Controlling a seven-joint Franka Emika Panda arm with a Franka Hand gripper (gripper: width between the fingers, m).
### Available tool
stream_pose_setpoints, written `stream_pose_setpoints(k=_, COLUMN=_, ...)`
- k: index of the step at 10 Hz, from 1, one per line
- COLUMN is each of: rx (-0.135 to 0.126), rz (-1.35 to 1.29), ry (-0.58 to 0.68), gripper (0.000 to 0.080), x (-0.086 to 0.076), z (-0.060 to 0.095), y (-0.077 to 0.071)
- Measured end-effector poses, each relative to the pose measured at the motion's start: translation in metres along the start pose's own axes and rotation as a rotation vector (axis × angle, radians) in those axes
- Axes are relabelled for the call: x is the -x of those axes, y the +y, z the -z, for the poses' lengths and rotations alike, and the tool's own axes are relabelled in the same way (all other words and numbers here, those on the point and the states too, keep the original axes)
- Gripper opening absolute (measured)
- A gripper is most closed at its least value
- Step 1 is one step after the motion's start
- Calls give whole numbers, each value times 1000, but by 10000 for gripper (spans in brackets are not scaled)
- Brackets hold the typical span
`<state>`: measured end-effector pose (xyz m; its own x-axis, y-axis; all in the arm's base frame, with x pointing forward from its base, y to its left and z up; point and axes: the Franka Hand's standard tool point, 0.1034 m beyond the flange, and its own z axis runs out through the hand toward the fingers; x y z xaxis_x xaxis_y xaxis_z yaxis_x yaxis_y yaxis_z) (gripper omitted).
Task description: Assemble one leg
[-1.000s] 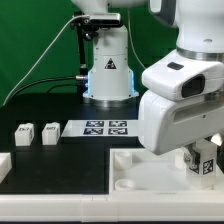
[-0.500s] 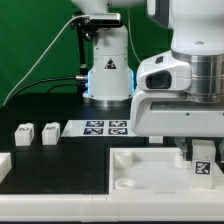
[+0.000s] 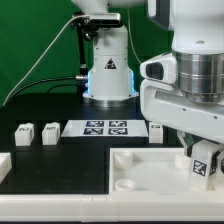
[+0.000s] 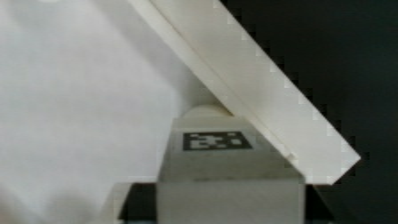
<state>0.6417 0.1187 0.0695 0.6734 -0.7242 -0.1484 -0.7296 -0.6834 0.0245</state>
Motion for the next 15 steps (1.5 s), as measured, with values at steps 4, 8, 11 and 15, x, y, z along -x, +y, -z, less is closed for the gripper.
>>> stream_pose_setpoints(k=4, rx=-3, rz=50, ry=-5, gripper=620, x=1, z=-1, y=0)
stream_pose_setpoints(k=8, rx=16, rz=595, ry=10, gripper=648, x=0, z=0, y=0)
stream_pose_setpoints(k=11, rx=30, rz=983, ry=13, gripper=649, x=0, z=-2, y=0)
stream_pose_setpoints(k=15, rx=36, rz=1377, ry=5, gripper=649, x=-1, z=-2, y=1)
